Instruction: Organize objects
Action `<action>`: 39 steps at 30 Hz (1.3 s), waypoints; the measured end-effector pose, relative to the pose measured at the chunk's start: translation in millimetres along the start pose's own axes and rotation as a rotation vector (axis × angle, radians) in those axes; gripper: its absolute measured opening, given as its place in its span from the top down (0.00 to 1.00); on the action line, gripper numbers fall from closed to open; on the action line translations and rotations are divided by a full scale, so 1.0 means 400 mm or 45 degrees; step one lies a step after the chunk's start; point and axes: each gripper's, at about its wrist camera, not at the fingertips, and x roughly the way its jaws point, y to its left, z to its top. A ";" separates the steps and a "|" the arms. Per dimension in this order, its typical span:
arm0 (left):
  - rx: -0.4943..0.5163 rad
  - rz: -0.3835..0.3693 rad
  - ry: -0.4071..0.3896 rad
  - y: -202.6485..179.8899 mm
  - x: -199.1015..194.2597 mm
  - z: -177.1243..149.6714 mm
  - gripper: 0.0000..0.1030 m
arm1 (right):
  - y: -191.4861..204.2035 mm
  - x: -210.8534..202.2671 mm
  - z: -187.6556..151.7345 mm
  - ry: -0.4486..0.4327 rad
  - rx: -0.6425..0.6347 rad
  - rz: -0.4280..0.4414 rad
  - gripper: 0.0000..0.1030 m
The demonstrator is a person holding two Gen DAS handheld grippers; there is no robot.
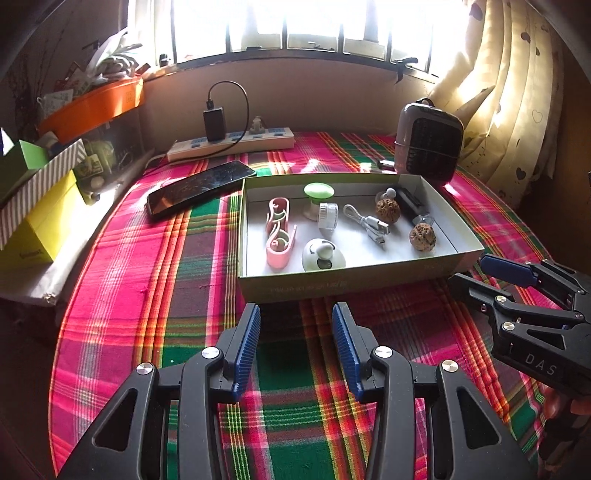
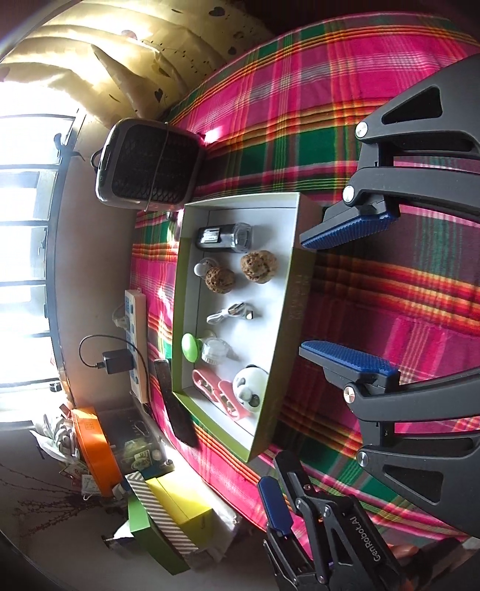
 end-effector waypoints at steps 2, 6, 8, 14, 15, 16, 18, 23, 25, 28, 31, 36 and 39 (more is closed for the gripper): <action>0.015 0.021 0.002 -0.006 -0.003 -0.016 0.62 | -0.001 0.006 -0.017 0.024 0.006 -0.005 0.48; 0.007 0.007 0.027 -0.013 -0.001 -0.043 0.62 | 0.001 0.012 -0.047 0.059 0.007 -0.029 0.48; 0.012 0.023 0.044 -0.020 0.003 -0.054 0.62 | -0.001 0.012 -0.059 0.072 0.005 -0.046 0.48; 0.009 0.021 0.064 -0.033 0.007 -0.072 0.62 | -0.013 0.003 -0.092 0.095 0.016 -0.085 0.48; 0.007 0.022 0.069 -0.035 0.008 -0.075 0.62 | -0.015 0.002 -0.097 0.103 0.021 -0.094 0.48; 0.003 0.022 0.077 -0.036 0.011 -0.079 0.62 | -0.017 0.001 -0.102 0.107 0.025 -0.098 0.48; -0.005 0.020 0.101 -0.039 0.018 -0.086 0.62 | -0.022 -0.007 -0.108 0.107 0.040 -0.096 0.47; 0.001 0.037 0.110 -0.052 0.019 -0.098 0.61 | -0.029 -0.018 -0.122 0.111 0.061 -0.102 0.42; -0.028 0.022 0.110 -0.046 0.017 -0.096 0.61 | -0.033 -0.021 -0.126 0.112 0.073 -0.106 0.40; -0.017 0.031 0.111 -0.052 0.017 -0.097 0.59 | -0.038 -0.023 -0.129 0.115 0.079 -0.107 0.37; -0.028 0.044 0.110 -0.052 0.020 -0.098 0.58 | -0.038 -0.020 -0.128 0.117 0.083 -0.112 0.35; -0.029 0.043 0.110 -0.052 0.020 -0.098 0.58 | -0.041 -0.018 -0.127 0.120 0.091 -0.116 0.31; -0.028 0.044 0.110 -0.052 0.020 -0.098 0.58 | -0.041 -0.018 -0.127 0.120 0.091 -0.116 0.31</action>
